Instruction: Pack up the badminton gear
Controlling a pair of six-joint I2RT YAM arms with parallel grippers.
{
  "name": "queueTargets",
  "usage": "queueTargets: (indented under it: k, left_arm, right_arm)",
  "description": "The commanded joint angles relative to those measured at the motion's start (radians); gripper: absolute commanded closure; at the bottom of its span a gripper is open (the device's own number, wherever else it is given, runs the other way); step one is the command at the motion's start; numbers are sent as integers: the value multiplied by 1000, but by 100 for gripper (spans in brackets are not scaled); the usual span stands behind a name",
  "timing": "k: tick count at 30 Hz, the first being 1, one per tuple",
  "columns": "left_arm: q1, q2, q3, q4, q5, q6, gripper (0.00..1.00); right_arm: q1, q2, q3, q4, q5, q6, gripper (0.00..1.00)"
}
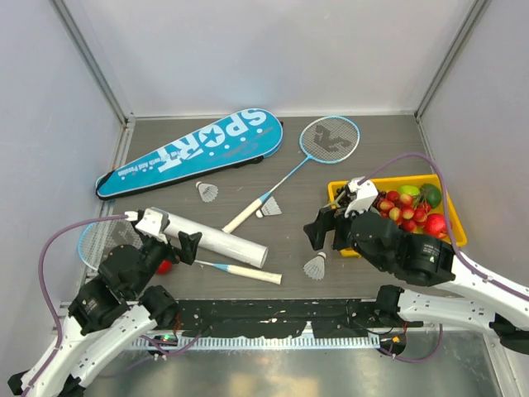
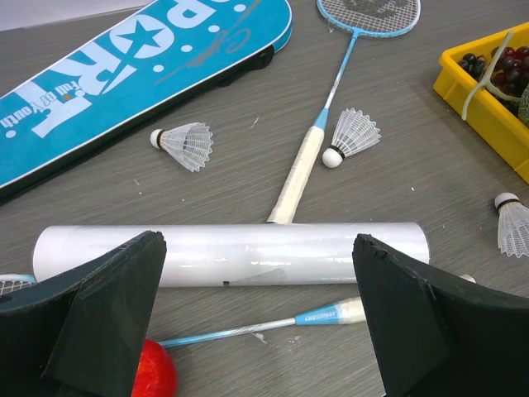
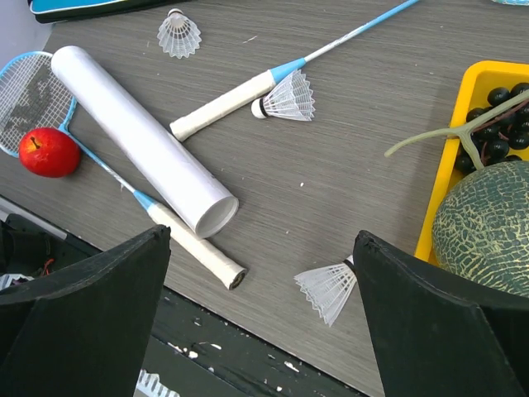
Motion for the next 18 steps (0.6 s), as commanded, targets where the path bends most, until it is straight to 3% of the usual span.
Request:
queueTargets:
  k: [1,6,12,18]
  left_arm:
    - [-3,-8,-2,48,8,7,0]
    - [-3,7,7,47,-23,-16,0]
    - [-3,58,61,18,-175,-116,0]
    - [-2,252,199,-53,-227,-174,0]
  right_arm:
    - [2,-38,1,35,23,18,4]
    - [4,-60,-16,45,29,14,4]
    - [2,-87,-30,42,30,20,4]
    - [2,-142,-70,57,18,15,5]
